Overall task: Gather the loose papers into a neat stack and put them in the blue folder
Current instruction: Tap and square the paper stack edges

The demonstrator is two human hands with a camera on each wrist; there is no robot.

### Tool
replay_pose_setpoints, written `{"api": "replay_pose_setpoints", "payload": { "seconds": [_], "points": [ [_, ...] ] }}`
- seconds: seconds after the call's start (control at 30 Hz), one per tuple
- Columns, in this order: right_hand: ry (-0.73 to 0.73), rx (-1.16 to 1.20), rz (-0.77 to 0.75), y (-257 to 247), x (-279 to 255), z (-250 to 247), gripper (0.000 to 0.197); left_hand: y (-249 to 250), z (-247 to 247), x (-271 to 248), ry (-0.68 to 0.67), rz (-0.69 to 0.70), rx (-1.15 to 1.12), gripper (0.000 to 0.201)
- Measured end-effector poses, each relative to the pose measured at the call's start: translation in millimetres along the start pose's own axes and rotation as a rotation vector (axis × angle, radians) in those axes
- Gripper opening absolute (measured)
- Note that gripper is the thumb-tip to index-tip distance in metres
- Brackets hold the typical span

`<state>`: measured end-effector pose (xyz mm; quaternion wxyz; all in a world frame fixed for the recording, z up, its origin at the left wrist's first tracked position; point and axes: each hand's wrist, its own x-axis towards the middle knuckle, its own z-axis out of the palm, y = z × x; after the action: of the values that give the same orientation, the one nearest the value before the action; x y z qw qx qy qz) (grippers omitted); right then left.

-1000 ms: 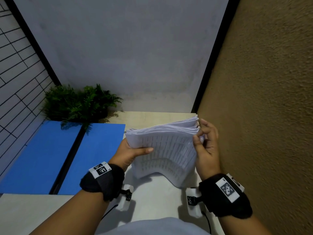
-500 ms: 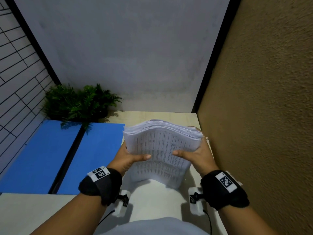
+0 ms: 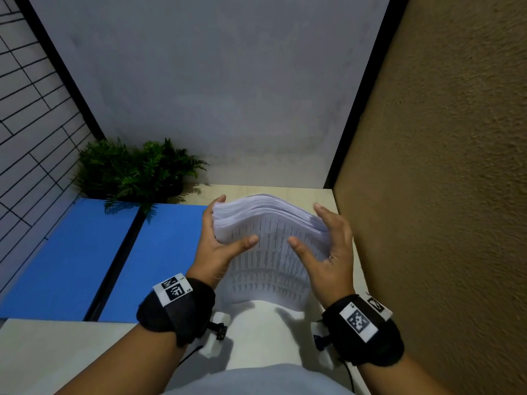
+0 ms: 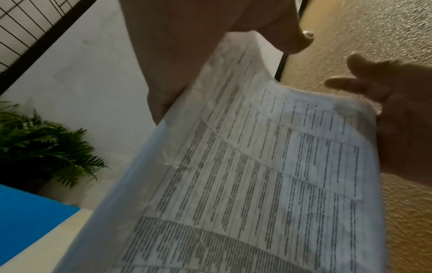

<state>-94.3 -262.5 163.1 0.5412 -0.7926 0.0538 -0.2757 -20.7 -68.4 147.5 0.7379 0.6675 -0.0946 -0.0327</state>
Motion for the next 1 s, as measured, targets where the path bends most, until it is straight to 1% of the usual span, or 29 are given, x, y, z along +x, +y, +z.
{"api": "replay_pose_setpoints", "payload": {
  "seconds": [0.03, 0.07, 0.1, 0.13, 0.23, 0.27, 0.33, 0.37, 0.4, 0.47, 0.5, 0.57, 0.6, 0.67, 0.7, 0.77, 0.8, 0.83, 0.9, 0.93, 1.0],
  "points": [
    [0.016, -0.006, 0.007, 1, 2, 0, 0.059, 1, 1, 0, 0.006, 0.007, 0.001, 0.112],
    [0.049, 0.007, 0.047, 0, 4, 1, 0.051, 2, 1, 1, 0.011, 0.011, 0.011, 0.115],
    [0.078, 0.02, 0.102, 0, 6, 1, 0.047, 2, 1, 1, 0.01, 0.016, 0.029, 0.116],
    [0.094, 0.017, 0.115, -2, 6, 2, 0.047, 2, 1, 1, 0.005, 0.019, 0.042, 0.116],
    [0.05, -0.051, 0.032, -6, 7, 4, 0.043, -3, -1, 1, -0.005, 0.012, 0.052, 0.119],
    [0.07, -0.074, 0.046, -4, 9, 4, 0.039, -4, -1, 1, -0.011, 0.004, 0.051, 0.122],
    [0.134, -0.061, 0.129, -3, 14, 3, 0.028, -6, -2, 0, -0.038, 0.0, 0.052, 0.127],
    [0.142, -0.057, 0.128, -2, 15, 3, 0.024, -7, -2, 0, -0.049, -0.001, 0.05, 0.129],
    [0.115, -0.076, 0.081, -3, 15, 4, 0.022, -8, -3, 0, -0.053, -0.005, 0.046, 0.13],
    [0.065, -0.088, 0.016, -2, 14, 6, 0.021, -7, -4, 0, -0.044, -0.005, 0.052, 0.132],
    [0.08, -0.087, 0.034, -2, 14, 6, 0.02, -6, -4, 0, -0.045, -0.007, 0.046, 0.133],
    [0.137, -0.06, 0.122, -2, 17, 5, 0.021, -4, -3, 0, -0.054, -0.01, 0.025, 0.132],
    [0.133, -0.058, 0.122, -3, 17, 5, 0.023, -4, -2, 0, -0.055, -0.003, 0.028, 0.131],
    [0.068, -0.099, 0.056, -5, 15, 7, 0.032, -5, -1, 3, -0.05, 0.011, 0.047, 0.126],
    [0.059, -0.109, 0.049, -4, 15, 8, 0.036, -7, 0, 4, -0.05, 0.008, 0.051, 0.123],
    [0.107, -0.108, 0.119, -2, 18, 7, 0.039, -9, -1, 6, -0.055, -0.014, 0.046, 0.12],
    [0.125, -0.1, 0.149, -1, 20, 6, 0.036, -10, -2, 6, -0.057, -0.021, 0.051, 0.118],
    [0.117, -0.108, 0.136, -1, 20, 6, 0.032, -10, -2, 6, -0.058, -0.023, 0.062, 0.117],
    [0.074, -0.134, 0.055, -3, 18, 7, 0.024, -12, -2, 7, -0.041, -0.013, 0.068, 0.116],
    [0.081, -0.141, 0.042, -3, 17, 7, 0.022, -12, -2, 7, -0.03, -0.007, 0.058, 0.114],
    [0.138, -0.117, 0.088, -2, 17, 7, 0.017, -10, 0, 8, -0.001, 0.016, 0.046, 0.104]
  ]
}}
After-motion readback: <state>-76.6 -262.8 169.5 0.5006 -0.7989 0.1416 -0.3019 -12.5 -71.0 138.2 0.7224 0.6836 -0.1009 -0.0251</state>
